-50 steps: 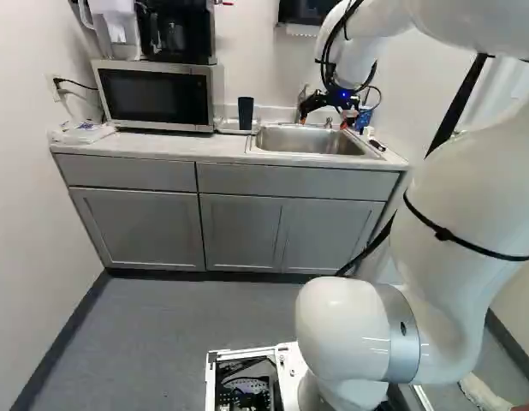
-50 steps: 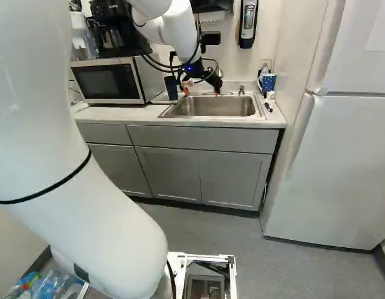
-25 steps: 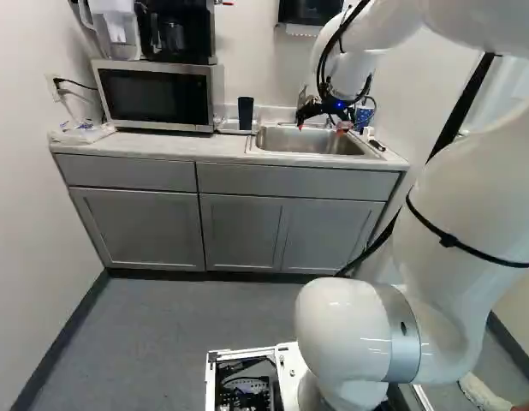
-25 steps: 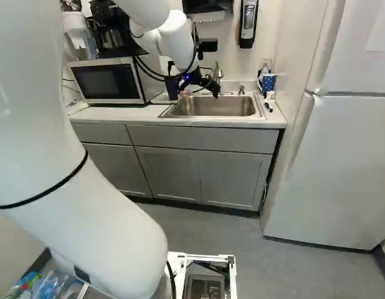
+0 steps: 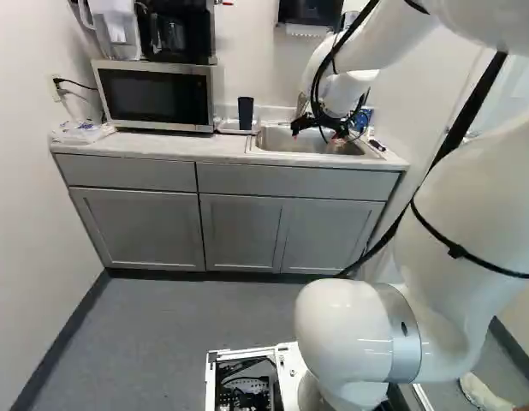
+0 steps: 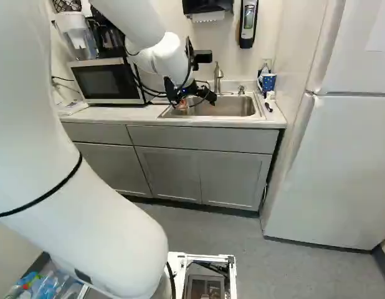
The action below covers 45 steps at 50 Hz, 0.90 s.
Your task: Rinse the cup and place it in the tray
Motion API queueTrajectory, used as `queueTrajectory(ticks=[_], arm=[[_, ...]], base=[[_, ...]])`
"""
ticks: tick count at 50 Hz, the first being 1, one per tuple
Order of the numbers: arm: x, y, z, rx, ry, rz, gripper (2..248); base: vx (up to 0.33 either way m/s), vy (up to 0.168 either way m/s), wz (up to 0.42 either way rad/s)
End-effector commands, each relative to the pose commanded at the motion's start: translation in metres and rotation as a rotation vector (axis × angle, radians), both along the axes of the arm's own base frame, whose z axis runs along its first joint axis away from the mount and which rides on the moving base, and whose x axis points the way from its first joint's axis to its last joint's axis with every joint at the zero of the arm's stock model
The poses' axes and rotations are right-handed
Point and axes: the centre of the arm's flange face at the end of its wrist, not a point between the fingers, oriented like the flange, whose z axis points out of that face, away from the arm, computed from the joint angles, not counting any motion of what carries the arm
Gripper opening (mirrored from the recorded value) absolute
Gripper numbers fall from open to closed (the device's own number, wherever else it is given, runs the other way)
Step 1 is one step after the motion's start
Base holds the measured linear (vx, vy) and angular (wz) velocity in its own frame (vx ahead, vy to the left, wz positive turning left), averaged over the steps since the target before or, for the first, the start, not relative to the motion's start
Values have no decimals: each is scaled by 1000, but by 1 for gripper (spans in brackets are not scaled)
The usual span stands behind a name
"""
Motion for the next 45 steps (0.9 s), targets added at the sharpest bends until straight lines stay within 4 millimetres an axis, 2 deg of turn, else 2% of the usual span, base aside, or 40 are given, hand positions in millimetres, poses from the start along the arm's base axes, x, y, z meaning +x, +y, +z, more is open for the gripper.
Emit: queueTrajectory(ticks=[21,45], arm=[[-28,21,-51,-27,-85,29,247],[-77,46,-113,-52,-197,75,247]], base=[[0,0,0],[0,0,0]])
